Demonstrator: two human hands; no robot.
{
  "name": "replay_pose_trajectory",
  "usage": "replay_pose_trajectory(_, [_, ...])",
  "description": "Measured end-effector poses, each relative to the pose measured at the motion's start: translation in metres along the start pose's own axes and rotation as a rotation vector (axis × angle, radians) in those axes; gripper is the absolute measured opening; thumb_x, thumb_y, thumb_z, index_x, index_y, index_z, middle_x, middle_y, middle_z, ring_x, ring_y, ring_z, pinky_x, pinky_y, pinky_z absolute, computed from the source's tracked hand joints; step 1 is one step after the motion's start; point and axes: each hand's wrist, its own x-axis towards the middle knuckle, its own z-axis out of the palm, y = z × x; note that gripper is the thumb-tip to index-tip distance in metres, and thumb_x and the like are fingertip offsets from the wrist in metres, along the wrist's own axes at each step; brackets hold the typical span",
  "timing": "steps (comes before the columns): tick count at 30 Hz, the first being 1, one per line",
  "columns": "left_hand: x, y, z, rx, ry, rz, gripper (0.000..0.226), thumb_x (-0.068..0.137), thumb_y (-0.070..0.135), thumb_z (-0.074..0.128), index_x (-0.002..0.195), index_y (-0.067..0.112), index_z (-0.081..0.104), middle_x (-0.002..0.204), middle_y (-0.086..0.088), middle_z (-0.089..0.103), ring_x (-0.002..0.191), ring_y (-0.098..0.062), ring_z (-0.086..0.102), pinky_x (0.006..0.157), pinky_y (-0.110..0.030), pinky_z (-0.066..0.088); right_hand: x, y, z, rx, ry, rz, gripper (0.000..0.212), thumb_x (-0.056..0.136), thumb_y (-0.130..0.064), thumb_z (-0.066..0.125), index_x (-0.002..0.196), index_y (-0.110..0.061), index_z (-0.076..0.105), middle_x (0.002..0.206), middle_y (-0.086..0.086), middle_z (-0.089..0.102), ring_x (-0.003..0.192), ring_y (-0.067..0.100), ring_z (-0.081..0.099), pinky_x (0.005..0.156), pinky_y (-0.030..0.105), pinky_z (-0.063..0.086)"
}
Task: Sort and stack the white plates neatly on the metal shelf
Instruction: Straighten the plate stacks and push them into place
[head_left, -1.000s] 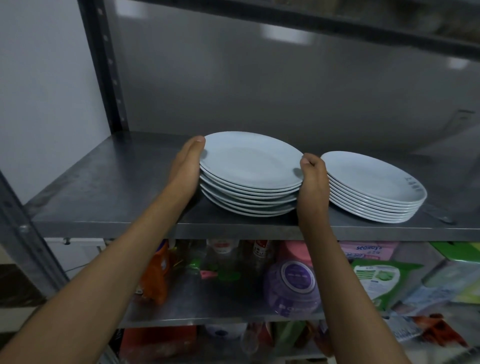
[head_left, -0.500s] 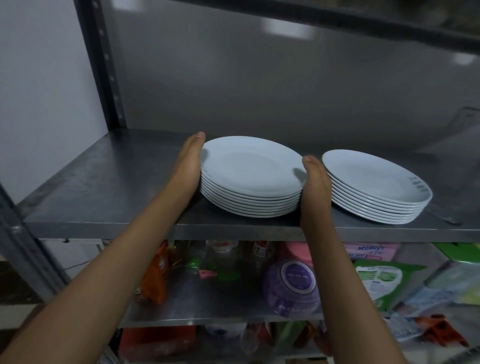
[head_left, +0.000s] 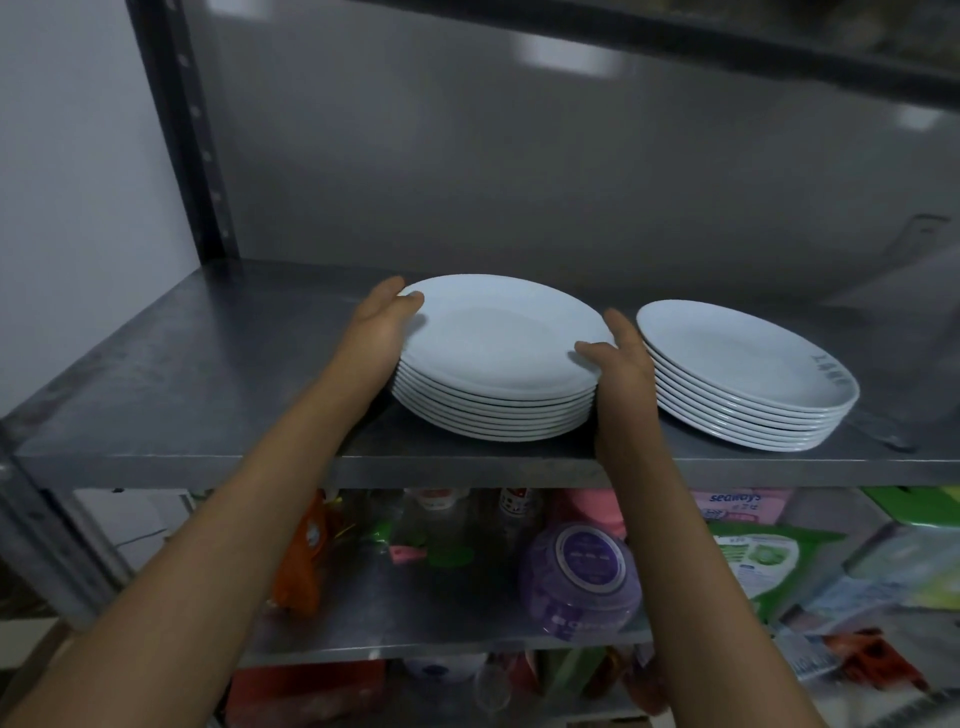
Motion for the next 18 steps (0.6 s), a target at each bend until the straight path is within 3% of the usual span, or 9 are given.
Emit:
replay_pose_trajectory(4, [0.0004, 0.0, 0.002, -0.022, 0.0, -0.016, 0.049, 0.095, 0.013, 0.05, 0.143, 0.013, 0.039, 0.123, 0.002, 0.05, 0.092, -0.005, 0.055, 0.055, -0.001, 0.043, 0.0028, 0.0018, -0.0005, -0.045, 0.024, -0.013, 0.063, 0.085, 0.003, 0.052, 0.144, -0.019, 0.042, 0.139, 0.001, 0.045, 0.12, 0.018, 0.049, 0.079, 0.02, 0.044])
replay_pose_trajectory(9, [0.0028, -0.0023, 0.0011, -0.004, 0.009, -0.006, 0.049, 0.094, 0.017, 0.051, 0.142, 0.016, 0.041, 0.136, 0.001, 0.048, 0.108, -0.01, 0.049, 0.066, -0.007, 0.038, 0.0029, 0.0014, 0.0003, -0.075, 0.034, -0.022, 0.059, 0.088, 0.003, 0.049, 0.143, -0.017, 0.043, 0.132, -0.002, 0.045, 0.111, 0.013, 0.049, 0.064, 0.006, 0.045])
replay_pose_trajectory(11, [0.001, -0.0012, 0.0012, 0.016, 0.01, 0.014, 0.049, 0.095, 0.018, 0.051, 0.142, 0.016, 0.041, 0.136, 0.004, 0.046, 0.11, -0.007, 0.046, 0.068, -0.006, 0.038, 0.0039, 0.0021, -0.0001, -0.068, 0.042, -0.027, 0.058, 0.088, 0.002, 0.05, 0.143, -0.018, 0.044, 0.138, 0.001, 0.045, 0.115, 0.015, 0.049, 0.069, 0.011, 0.044])
replay_pose_trajectory(14, [0.0015, -0.0008, -0.0005, 0.058, 0.005, 0.034, 0.05, 0.095, 0.019, 0.051, 0.143, 0.015, 0.04, 0.143, 0.003, 0.043, 0.116, -0.006, 0.043, 0.089, -0.016, 0.033, 0.0049, 0.0027, -0.0012, -0.052, 0.044, -0.034, 0.058, 0.088, 0.0, 0.052, 0.142, -0.018, 0.044, 0.145, 0.004, 0.042, 0.12, 0.017, 0.047, 0.075, 0.016, 0.043])
replay_pose_trajectory(18, [0.0, -0.0017, -0.0018, 0.075, 0.004, 0.049, 0.048, 0.097, 0.027, 0.047, 0.143, 0.018, 0.04, 0.148, 0.004, 0.039, 0.132, -0.01, 0.038, 0.099, -0.021, 0.027, 0.0022, 0.0027, -0.0001, -0.06, 0.028, -0.066, 0.057, 0.088, -0.008, 0.054, 0.143, -0.018, 0.043, 0.146, 0.002, 0.041, 0.123, 0.016, 0.045, 0.082, 0.022, 0.043])
